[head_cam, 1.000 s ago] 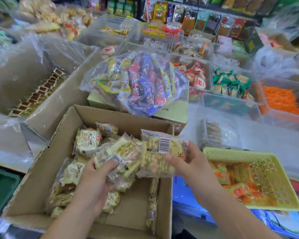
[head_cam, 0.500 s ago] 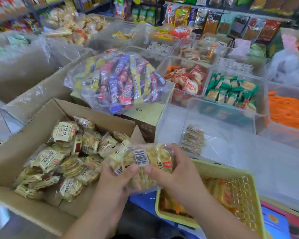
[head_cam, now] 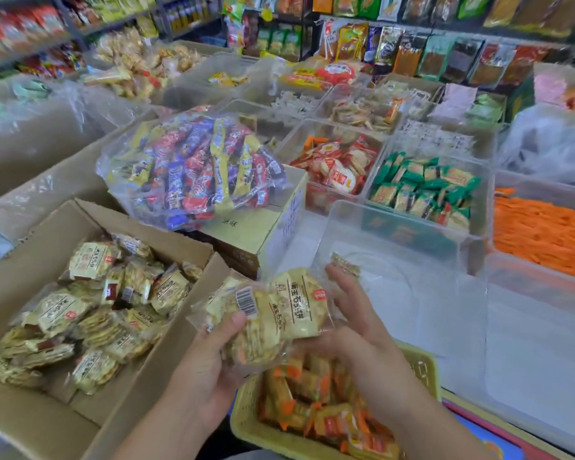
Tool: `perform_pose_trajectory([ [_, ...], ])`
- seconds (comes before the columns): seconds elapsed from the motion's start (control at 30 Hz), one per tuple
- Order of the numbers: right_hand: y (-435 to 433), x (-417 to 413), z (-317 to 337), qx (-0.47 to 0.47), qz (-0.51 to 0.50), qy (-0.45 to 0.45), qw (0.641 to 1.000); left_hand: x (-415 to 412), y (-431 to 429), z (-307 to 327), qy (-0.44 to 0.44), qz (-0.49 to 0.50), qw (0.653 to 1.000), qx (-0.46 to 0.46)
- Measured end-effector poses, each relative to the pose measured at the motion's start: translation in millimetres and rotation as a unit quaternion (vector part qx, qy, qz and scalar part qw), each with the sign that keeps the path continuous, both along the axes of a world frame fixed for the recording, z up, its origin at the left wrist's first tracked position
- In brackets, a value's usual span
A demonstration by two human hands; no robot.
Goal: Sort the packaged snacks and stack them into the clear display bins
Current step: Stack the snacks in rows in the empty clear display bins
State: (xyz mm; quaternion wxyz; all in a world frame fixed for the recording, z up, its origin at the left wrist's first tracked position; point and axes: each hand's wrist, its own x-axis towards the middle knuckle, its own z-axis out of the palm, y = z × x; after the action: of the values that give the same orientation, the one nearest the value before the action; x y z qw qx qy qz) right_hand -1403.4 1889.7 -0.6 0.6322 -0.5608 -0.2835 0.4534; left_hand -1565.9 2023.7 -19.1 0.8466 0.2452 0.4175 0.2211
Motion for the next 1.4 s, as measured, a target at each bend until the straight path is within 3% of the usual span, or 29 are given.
perform_pose_trajectory([
  [0.07,-5.2,14.8,-2.7,0.008,0.044,-0.023,0.999,10.8,4.9,-2.2,0.011,0.002,1.0,-0.006],
  [0.13,-10.5,29.4,-2.6,-0.013,0.057,-0.142,0.988,22.9,9.3,-3.4,0.026,-0.016,1.0,-0.005],
  [0.2,-13.8,46.9,-5.6,-0.047,0.032,-0.334,0.941,35.7,14.2,-5.4,0.039,-0.042,0.998,-0.001],
  [0.27,-14.2,64.9,-11.6,-0.066,0.003,-0.463,0.884,51.0,19.3,-7.3,0.046,-0.078,0.996,0.004],
  [0.4,-14.3,97.5,-28.9,-0.091,-0.088,-0.543,0.83,83.7,26.2,-11.9,0.054,-0.123,0.991,0.004],
  [0.53,-11.2,129.6,-49.0,-0.101,-0.14,-0.569,0.804,111.1,35.6,-20.8,0.043,-0.103,0.994,0.003],
  [0.7,3.3,178.5,-73.0,-0.175,-0.163,-0.465,0.852,124.2,50.4,-42.2,0.06,-0.044,0.997,0.021],
  [0.83,39.8,219.4,-103.4,-0.278,-0.162,-0.46,0.828,124.8,54.8,-56.3,0.071,-0.022,0.995,0.061],
  [0.97,89.2,243.0,-134.9,-0.369,-0.095,-0.46,0.802,128.0,56.1,-62.1,0.074,-0.029,0.994,0.076],
  [1.17,136.6,239.7,-174.3,-0.421,0.033,-0.421,0.803,123.2,59.9,-66.7,0.063,-0.048,0.995,0.059],
  [1.4,141.7,243.6,-185.9,-0.414,0.154,-0.333,0.833,119.9,63.1,-67.1,0.03,-0.046,0.998,0.023],
])
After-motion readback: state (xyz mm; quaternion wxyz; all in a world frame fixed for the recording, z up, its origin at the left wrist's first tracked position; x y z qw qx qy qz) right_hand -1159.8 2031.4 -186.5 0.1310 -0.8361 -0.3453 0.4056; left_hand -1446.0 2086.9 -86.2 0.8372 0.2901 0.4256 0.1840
